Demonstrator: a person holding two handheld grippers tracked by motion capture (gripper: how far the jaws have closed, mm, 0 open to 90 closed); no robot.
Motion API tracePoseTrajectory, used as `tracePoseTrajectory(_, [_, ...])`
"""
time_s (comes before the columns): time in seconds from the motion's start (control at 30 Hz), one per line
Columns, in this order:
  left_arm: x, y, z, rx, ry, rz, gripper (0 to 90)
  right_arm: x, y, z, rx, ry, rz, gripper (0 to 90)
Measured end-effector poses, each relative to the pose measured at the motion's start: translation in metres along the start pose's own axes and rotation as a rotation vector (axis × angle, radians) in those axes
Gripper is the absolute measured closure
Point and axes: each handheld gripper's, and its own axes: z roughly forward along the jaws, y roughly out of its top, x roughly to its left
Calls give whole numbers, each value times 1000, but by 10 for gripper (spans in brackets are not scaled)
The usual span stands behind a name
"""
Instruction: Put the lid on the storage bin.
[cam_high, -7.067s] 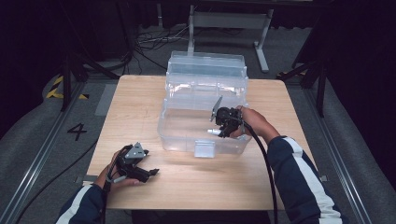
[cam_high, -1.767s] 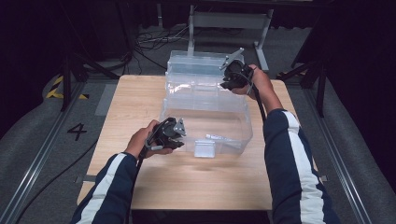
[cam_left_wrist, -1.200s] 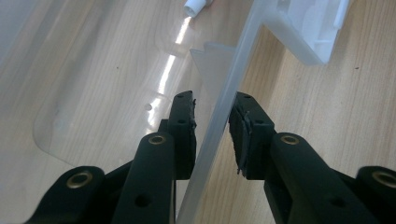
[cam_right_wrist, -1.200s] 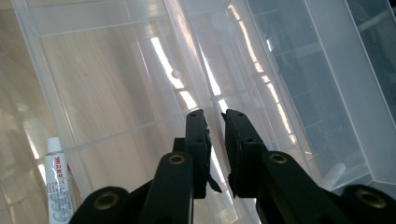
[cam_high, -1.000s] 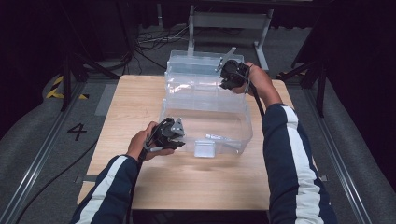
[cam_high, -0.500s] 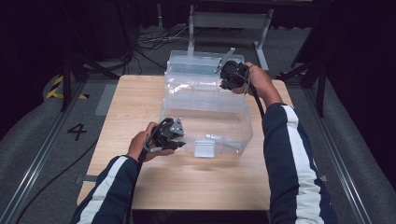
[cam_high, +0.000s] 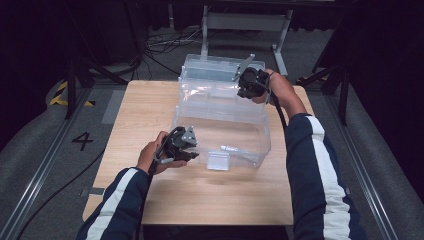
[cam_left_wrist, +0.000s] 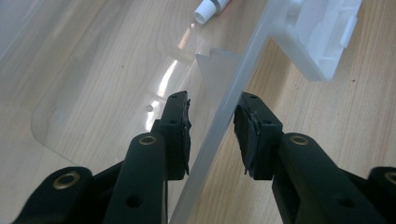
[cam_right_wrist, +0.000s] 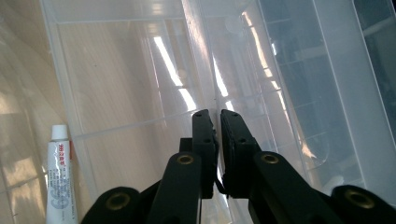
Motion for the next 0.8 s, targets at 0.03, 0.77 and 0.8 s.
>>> tracePoseTrajectory(0.03, [-1, 0, 0, -2, 11, 2, 652, 1, 0, 0, 0, -5, -3, 859])
tracePoseTrajectory(0.77, [-7, 1, 1, -6, 44, -84, 621, 10, 10, -6, 9, 7, -56, 873])
tracePoseTrajectory(0.8, [-8, 1, 1, -9, 45, -83, 621, 11, 10, -7, 8, 4, -61, 874])
